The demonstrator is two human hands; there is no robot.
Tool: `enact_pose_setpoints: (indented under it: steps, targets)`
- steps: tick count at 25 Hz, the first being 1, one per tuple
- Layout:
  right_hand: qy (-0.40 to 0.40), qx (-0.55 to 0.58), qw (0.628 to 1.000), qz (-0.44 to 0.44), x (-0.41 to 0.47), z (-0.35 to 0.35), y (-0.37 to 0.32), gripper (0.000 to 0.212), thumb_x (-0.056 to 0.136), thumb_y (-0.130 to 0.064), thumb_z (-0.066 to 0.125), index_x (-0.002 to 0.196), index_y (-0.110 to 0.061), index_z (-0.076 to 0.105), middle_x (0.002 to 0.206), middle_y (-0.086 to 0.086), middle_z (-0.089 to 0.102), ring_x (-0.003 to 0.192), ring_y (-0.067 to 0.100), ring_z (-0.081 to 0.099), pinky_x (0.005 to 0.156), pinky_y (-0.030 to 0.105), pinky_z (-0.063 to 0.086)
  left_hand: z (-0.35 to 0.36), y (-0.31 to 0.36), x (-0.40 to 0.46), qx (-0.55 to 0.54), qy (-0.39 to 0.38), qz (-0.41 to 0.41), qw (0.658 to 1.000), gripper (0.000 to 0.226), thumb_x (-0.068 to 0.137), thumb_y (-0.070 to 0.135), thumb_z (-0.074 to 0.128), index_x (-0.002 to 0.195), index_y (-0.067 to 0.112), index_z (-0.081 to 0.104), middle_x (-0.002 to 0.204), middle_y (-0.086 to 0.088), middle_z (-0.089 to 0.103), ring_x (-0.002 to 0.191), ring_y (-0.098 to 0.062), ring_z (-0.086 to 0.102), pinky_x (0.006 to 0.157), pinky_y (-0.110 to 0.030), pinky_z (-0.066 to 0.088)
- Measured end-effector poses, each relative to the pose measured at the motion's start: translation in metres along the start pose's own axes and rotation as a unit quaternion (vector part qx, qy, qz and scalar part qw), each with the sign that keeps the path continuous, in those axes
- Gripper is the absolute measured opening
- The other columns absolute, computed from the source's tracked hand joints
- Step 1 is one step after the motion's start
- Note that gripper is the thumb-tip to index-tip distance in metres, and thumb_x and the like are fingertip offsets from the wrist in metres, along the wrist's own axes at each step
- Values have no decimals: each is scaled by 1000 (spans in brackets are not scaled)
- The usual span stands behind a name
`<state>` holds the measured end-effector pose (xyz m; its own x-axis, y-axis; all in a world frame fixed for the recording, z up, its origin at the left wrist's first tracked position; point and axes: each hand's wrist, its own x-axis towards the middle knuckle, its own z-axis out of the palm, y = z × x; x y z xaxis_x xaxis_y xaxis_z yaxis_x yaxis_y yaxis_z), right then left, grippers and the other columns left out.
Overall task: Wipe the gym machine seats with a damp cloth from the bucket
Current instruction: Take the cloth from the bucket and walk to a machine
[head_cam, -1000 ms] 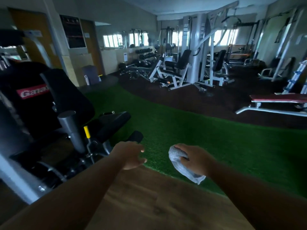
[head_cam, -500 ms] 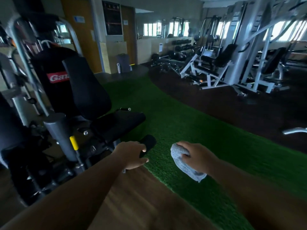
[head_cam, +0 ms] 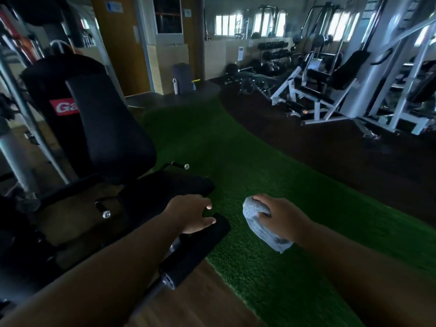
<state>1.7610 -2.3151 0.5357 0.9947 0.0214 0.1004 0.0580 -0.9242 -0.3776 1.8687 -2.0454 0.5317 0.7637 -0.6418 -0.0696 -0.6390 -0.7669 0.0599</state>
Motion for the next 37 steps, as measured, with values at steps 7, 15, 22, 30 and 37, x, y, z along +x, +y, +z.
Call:
enact_pose_setpoints:
  steps: [7,15,22,30,37]
  targets:
    - [-66,17,996,-59,162,24,49,49,91,-31,57,137,-39,45,62,-8,59,41,1,50,38,17,31,20,-64,107,-19,-26,-78,996,56,84,72,49,128,38,52,125,10,58,108,-14,59,82,-34,46]
    - [-198,7,968,-152,342,88,103,49,93,-36,56,138,-47,39,68,-6,62,39,0,50,36,17,31,81,-115,177,-93,-66,-276,955,54,87,67,49,131,37,51,129,13,56,115,-14,55,92,-37,46]
    - [-276,56,943,-175,433,164,94,53,91,-34,57,137,-48,33,56,-4,58,34,3,46,33,16,26,136,-173,214,-146,-83,-361,917,54,83,70,48,127,40,53,127,16,57,113,-12,57,91,-36,47]
    - [-267,57,949,-161,512,214,77,49,97,-29,53,144,-35,42,78,-6,67,41,1,50,36,14,31,188,-242,263,-186,-75,-406,892,54,86,68,51,130,36,52,129,11,56,113,-16,57,89,-37,50]
    - [-116,47,902,-414,567,259,67,33,95,-15,53,127,-12,59,92,6,63,71,23,59,58,36,48,223,-246,281,-194,17,-503,842,47,86,62,58,124,35,59,115,13,61,101,-12,62,83,-35,53]
